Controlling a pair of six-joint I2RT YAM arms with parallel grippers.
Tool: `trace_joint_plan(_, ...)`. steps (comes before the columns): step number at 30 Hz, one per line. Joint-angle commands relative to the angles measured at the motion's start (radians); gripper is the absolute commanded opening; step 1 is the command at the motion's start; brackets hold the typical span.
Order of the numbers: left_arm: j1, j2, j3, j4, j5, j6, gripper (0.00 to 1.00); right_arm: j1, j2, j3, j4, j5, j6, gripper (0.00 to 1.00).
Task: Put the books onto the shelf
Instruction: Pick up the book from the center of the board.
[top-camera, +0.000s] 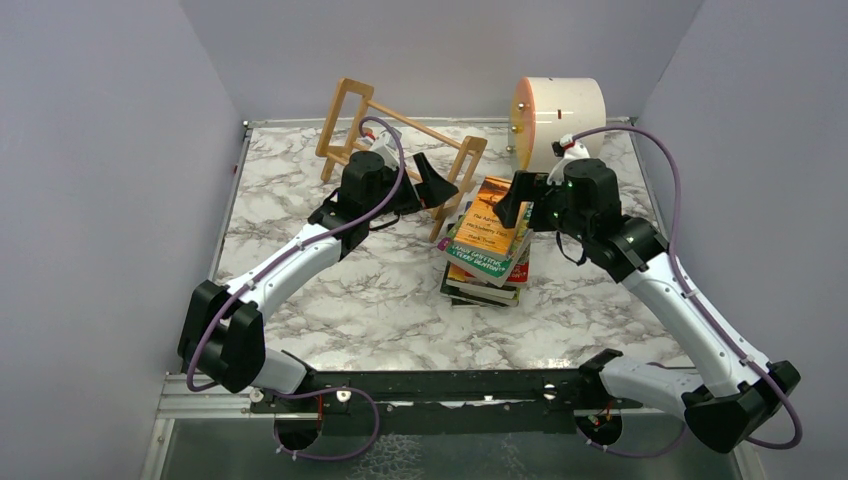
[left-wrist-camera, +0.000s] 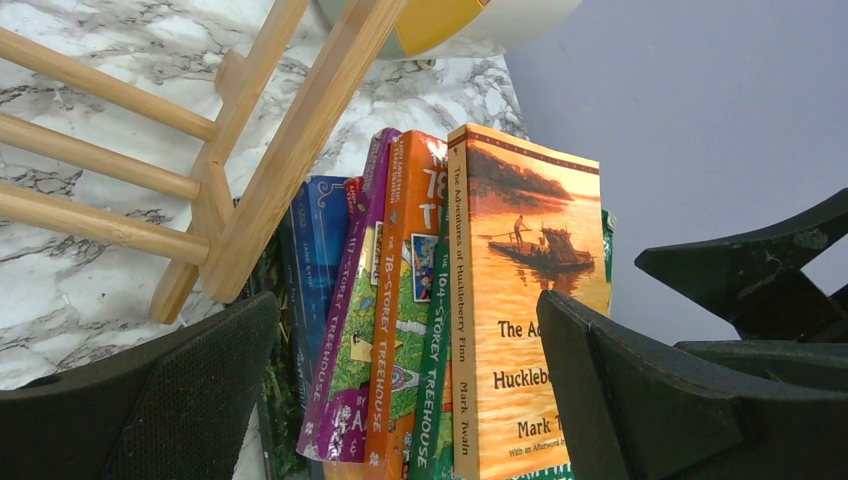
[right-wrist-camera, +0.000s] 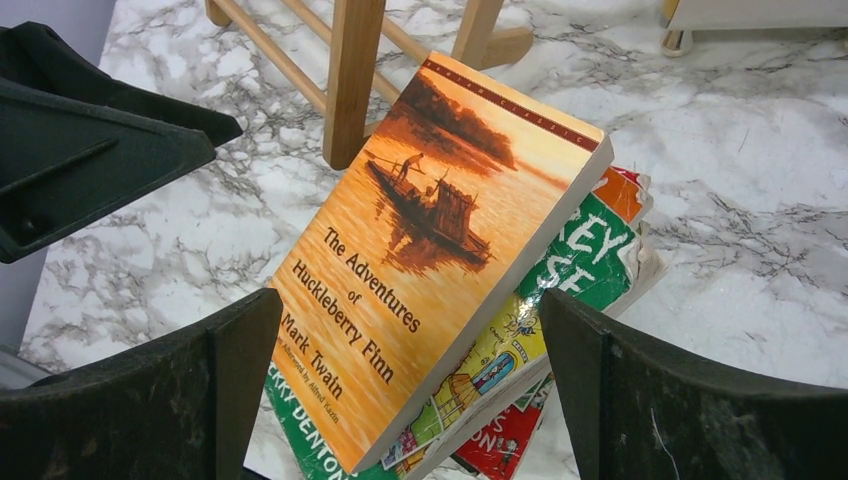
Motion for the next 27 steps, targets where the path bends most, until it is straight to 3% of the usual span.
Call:
trace_joint_plan(1,-0.003,0.011,0.002,0.044,0.037,-0.016,0.99,0.003,0.019,-0.020,0.027,-0.022,0.004,0.99)
trace_joint_plan(27,-0.005,0.057,-0.014,0.124,0.093,-0.067,0.99,0.004,0.070,-0.078,0.127,-0.196,0.007,0.98)
